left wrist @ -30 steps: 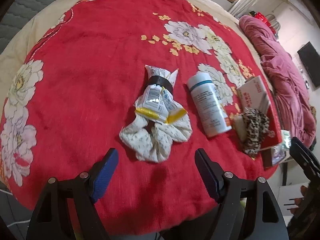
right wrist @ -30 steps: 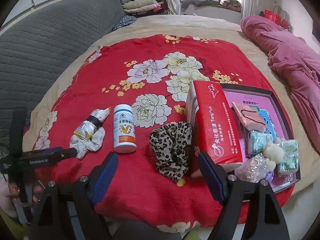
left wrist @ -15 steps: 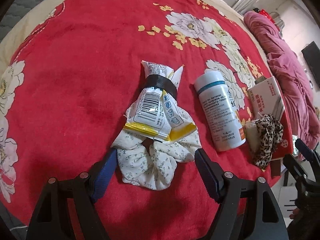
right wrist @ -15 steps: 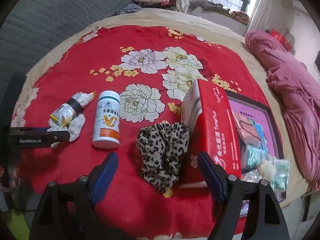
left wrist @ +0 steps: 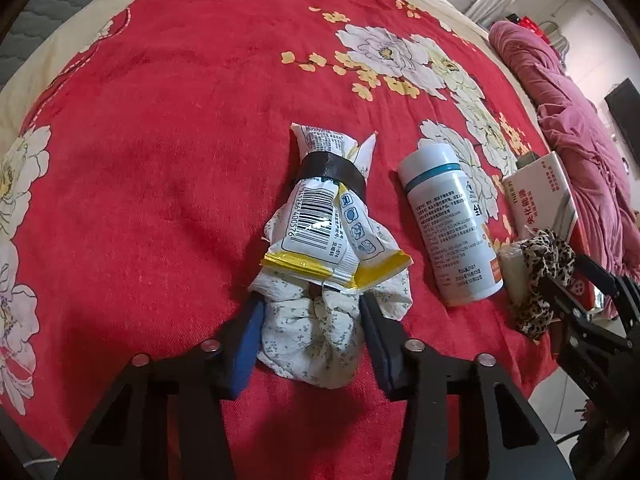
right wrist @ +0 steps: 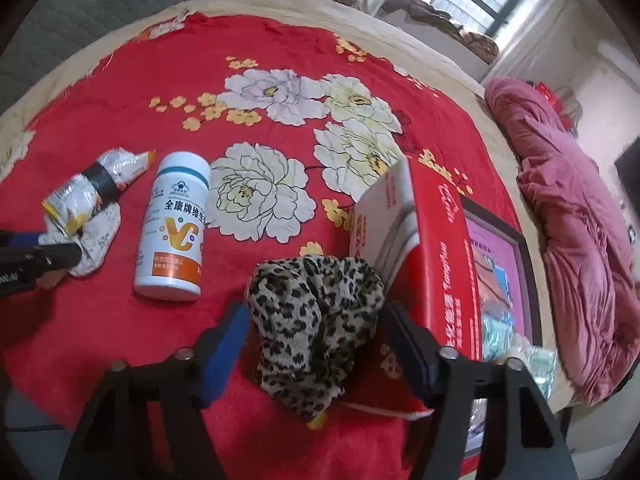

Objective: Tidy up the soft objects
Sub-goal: 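Grasp the white floral scrunchie with the left tool while the right tool grasps the leopard scrunchie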

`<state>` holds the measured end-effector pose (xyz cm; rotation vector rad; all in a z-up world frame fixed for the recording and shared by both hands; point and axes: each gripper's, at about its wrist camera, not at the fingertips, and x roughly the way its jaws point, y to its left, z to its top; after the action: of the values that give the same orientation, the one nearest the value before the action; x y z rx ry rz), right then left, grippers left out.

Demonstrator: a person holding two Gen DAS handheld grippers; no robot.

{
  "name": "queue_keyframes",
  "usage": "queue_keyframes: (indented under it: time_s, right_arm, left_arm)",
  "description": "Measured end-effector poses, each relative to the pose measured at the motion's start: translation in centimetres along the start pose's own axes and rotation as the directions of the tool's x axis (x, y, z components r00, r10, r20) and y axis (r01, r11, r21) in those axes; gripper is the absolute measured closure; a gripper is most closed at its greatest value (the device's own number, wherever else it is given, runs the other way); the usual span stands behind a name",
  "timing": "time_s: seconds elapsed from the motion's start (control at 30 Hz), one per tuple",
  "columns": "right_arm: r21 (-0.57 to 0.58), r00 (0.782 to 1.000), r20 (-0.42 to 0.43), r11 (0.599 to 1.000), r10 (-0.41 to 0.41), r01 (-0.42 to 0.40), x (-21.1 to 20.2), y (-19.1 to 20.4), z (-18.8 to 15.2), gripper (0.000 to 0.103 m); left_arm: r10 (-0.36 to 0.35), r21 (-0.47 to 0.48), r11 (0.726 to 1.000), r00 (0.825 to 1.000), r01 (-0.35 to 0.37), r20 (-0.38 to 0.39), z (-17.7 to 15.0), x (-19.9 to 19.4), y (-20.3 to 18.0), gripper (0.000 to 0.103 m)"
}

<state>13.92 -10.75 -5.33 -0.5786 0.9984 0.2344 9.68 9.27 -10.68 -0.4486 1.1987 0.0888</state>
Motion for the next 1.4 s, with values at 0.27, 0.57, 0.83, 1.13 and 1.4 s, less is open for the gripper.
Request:
queue_keyframes:
  time_s: [0.27,0.57,0.83,1.13,1.4]
  right_arm:
    - [-0.022,1.0,-0.024,1.0,-0.01,0.009,1.7,0.5,0.3,0.08]
    - [0.119,0.978,0.025,0.97,0.209,-0.211,-0.6,-2.3,-0.3,0.088]
    - [0.196,0.948,0.085,0.928,0.306,-0.317,-2.6,-4.2,-0.9,0.089]
    - [0.205,0.941,0.109,0.919,0.321,-0.337,-3.6,-5.0,-1.2,0.089]
    - [0.123,0.972,0.066,0.965,0.224,-0.231,-2.6,-2.6,-0.8,0.038]
  left_arm:
    - [-0.012,0.003,1.0,1.0,0.012,0.006,0.2,0.0,-0.1,0.07]
    - [-0.07,-0.024,0.997,0.997,0.071,0.015,-0.2,-0.6,-0.1,0.081]
    - [-0.139,-0.02,0.99,0.99,0.139,0.032,-1.3,-2.6,-1.1,0.083]
    - [-0.169,0.026,0.985,0.985,0.168,0.03,-2.5,-4.3,-3.4,0.083]
    - [-0.188,0.035,0.982,0.982,0.187,0.029,-2.7,-4.8,-3.6,0.083]
